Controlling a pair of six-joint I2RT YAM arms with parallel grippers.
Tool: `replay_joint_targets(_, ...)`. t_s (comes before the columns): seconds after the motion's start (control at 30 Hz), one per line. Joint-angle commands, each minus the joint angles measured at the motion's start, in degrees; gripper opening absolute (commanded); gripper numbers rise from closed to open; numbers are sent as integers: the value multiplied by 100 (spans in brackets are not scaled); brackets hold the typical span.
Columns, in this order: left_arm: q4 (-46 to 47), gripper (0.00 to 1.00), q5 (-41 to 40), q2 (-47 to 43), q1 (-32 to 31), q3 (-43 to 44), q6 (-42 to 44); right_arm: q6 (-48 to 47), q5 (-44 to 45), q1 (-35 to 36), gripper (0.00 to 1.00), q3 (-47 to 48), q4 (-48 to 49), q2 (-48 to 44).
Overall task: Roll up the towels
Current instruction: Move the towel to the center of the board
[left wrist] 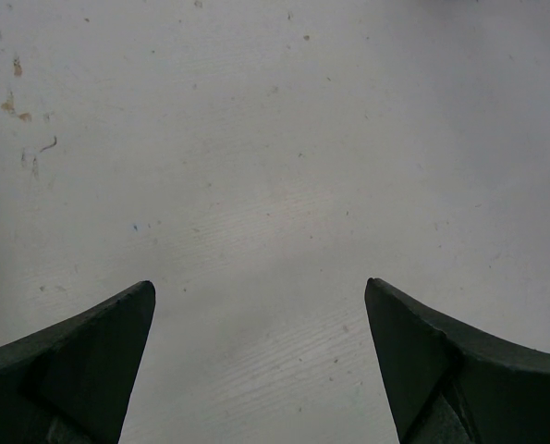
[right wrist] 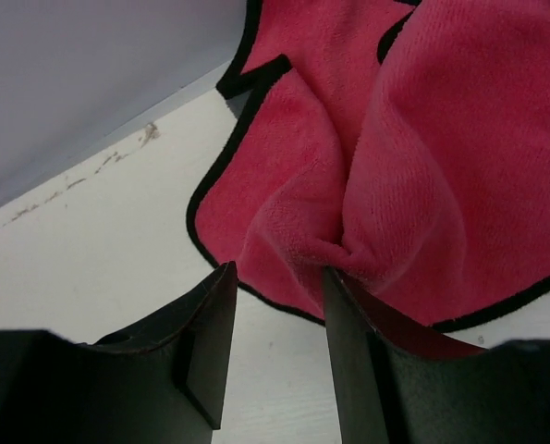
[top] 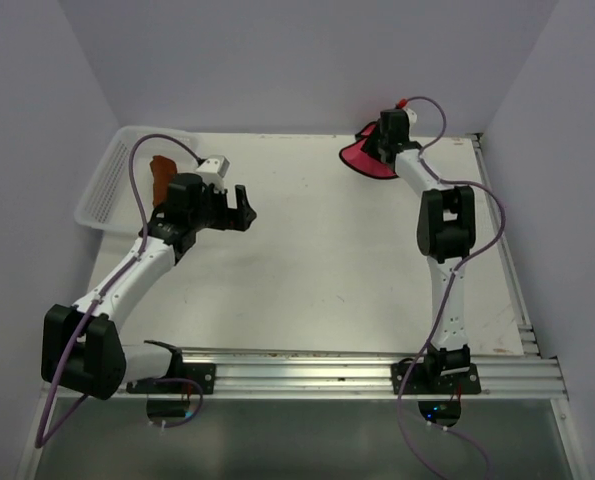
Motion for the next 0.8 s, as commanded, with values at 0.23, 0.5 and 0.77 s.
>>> replay_joint_targets(0.23, 46, 100, 207, 150, -3, 160, 39, -191, 272, 4, 10, 567, -742, 545)
replay_joint_targets(0.5, 46, 100, 198, 26, -3, 160, 39, -323, -45, 144, 0, -354, -488, -464)
replay_joint_targets(0.77, -6, 100, -177, -271, -3, 108, 4, -727, -791, 776, 0, -2192, -582, -2555)
